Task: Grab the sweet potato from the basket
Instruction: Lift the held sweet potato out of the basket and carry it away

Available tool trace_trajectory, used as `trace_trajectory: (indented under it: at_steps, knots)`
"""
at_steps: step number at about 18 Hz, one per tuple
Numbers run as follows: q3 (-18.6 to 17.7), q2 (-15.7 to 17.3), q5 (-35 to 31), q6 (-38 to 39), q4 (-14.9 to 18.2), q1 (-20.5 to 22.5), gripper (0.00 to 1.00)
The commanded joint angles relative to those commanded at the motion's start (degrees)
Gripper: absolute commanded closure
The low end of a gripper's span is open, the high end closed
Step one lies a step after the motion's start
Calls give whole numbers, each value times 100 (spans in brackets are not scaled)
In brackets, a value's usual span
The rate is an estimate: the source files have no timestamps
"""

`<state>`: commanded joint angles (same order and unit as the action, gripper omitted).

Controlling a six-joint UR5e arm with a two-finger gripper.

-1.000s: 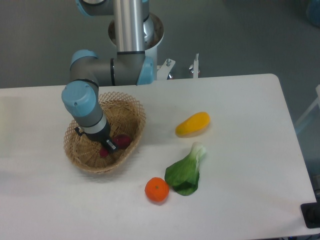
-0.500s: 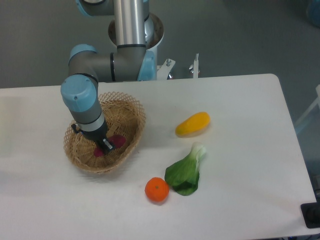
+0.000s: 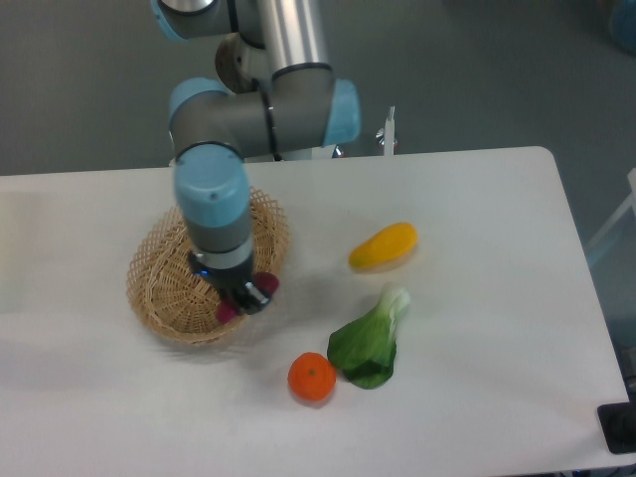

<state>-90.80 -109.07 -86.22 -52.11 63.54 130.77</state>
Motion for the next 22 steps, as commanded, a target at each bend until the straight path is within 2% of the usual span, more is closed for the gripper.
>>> trace_trajectory:
  at_steps: [6,9,12,15,22]
  knots:
    - [422,-167,0,-826,17,826,64]
    - [607,-386,-9,-1107,18,1142,64]
    - [923,-720,-17,-1598,9,1678,64]
    - [1178,-914,-17,-2188,26,2136,64]
    - [1749,-1423,-70,-2821,79,2488,63]
